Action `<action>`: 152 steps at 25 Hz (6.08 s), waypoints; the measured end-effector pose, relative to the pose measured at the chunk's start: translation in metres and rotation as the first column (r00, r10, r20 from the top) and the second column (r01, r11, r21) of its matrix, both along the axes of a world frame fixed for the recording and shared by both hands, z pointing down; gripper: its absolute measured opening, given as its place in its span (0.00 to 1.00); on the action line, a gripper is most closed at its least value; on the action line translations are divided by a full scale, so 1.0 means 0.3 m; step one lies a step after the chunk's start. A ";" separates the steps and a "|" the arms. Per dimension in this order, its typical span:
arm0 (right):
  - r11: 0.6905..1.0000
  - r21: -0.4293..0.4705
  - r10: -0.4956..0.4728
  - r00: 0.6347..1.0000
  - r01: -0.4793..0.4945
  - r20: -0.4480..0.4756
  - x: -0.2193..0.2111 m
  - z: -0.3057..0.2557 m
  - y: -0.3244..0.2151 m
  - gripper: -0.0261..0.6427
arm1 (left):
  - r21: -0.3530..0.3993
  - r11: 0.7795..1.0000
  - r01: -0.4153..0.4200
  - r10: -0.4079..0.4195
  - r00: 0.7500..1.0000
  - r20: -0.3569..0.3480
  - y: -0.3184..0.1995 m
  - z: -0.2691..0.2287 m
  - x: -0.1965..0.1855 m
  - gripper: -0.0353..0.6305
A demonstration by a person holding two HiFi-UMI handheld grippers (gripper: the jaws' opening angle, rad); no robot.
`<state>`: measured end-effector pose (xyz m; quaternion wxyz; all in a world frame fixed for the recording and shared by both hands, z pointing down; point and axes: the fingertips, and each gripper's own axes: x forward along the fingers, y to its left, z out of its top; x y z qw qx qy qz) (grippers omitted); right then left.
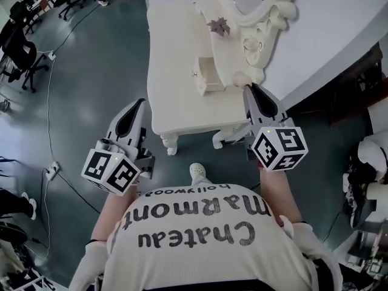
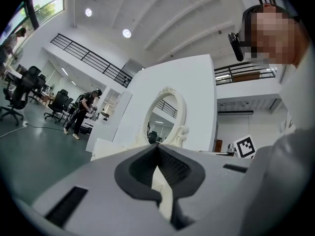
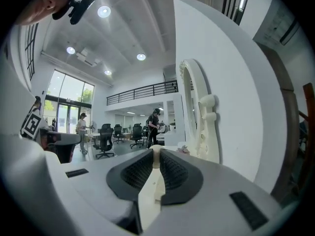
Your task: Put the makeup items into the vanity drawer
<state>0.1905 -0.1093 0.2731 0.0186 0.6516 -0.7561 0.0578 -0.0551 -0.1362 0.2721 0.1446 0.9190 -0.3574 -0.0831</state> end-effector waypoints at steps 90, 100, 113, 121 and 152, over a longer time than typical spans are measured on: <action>0.408 -0.869 -0.872 0.403 0.279 -0.279 -0.118 0.801 -0.681 0.17 | -0.152 0.901 0.406 -0.404 0.914 0.046 -0.437 0.167 -0.442 0.06; 0.395 -0.884 -0.868 0.418 0.250 -0.270 -0.085 0.825 -0.676 0.18 | -0.159 0.900 0.405 -0.404 0.914 0.044 -0.439 0.183 -0.432 0.06; 0.396 -0.888 -0.868 0.409 0.233 -0.280 -0.070 0.828 -0.680 0.19 | -0.164 0.902 0.400 -0.398 0.916 0.046 -0.454 0.185 -0.413 0.06; 0.371 -0.906 -0.895 0.339 0.202 -0.291 -0.070 0.823 -0.661 0.20 | -0.168 0.903 0.396 -0.394 0.918 0.048 -0.456 0.184 -0.406 0.06; 0.651 -0.698 -0.650 0.693 0.298 -0.312 -0.042 0.637 -0.689 0.22 | -0.134 0.936 0.325 -0.324 0.946 0.034 -0.431 0.131 -0.209 0.06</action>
